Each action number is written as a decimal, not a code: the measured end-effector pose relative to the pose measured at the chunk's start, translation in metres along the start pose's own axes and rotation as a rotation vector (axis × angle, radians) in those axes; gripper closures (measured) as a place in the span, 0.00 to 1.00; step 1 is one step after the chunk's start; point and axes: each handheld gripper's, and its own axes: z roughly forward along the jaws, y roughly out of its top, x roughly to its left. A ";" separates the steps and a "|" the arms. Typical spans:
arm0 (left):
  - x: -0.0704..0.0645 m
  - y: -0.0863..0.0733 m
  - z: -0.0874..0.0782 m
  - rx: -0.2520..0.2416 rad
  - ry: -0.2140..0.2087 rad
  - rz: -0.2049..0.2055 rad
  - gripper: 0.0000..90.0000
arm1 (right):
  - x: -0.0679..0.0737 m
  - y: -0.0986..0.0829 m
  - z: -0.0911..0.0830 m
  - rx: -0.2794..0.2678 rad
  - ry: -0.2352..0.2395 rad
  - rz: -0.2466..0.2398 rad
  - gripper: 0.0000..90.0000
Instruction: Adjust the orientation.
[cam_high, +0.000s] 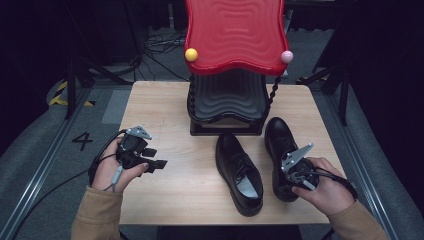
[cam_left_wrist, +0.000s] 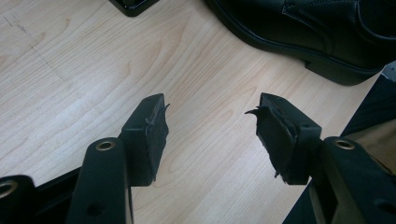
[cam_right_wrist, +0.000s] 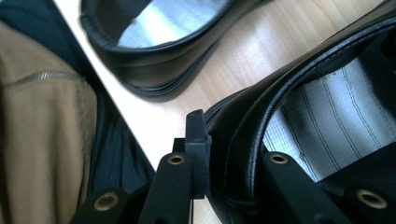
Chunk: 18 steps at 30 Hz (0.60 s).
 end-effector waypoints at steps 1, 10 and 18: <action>0.000 0.000 0.000 -0.001 0.000 0.001 0.48 | 0.004 0.000 -0.001 0.006 0.011 -0.029 0.89; 0.001 0.000 0.000 -0.001 -0.004 -0.001 0.48 | 0.015 -0.001 0.004 0.036 0.025 -0.109 0.89; -0.001 0.001 0.001 -0.001 -0.009 -0.002 0.48 | 0.021 0.005 0.017 0.074 0.053 -0.176 0.88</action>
